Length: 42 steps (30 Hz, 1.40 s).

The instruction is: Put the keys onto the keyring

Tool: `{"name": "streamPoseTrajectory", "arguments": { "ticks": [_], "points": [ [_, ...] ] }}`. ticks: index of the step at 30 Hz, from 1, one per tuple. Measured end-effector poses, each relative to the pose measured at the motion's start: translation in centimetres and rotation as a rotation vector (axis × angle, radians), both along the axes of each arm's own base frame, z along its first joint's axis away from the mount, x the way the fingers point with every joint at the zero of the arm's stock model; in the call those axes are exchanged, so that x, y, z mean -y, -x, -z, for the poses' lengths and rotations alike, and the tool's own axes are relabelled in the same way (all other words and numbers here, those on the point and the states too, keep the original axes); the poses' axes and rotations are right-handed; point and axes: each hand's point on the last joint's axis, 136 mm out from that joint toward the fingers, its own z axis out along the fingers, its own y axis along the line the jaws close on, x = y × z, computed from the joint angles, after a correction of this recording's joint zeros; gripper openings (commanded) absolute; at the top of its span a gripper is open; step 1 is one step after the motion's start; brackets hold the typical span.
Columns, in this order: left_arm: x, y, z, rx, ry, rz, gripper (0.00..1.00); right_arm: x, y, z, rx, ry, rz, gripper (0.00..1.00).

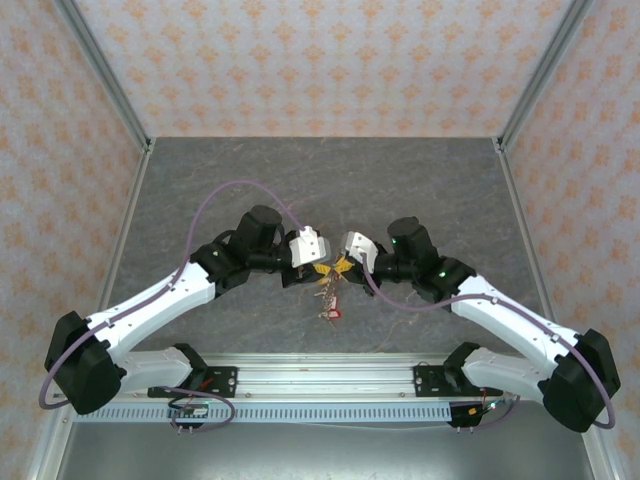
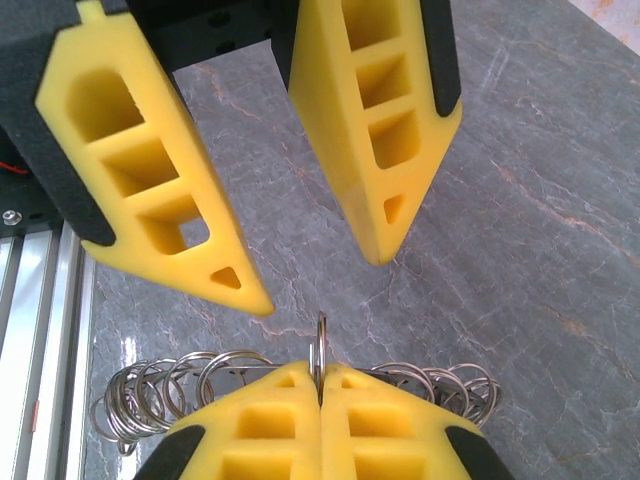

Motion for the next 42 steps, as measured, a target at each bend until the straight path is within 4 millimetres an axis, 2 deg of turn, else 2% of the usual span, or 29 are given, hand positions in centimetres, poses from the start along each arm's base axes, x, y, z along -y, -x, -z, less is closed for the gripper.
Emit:
{"name": "streamPoseTrajectory", "arguments": {
  "ticks": [42],
  "points": [
    [-0.09, 0.03, 0.6, -0.026, -0.028, 0.0, 0.33, 0.14, 0.3, 0.32, 0.004, 0.012, -0.013, 0.0]
  ]
}}
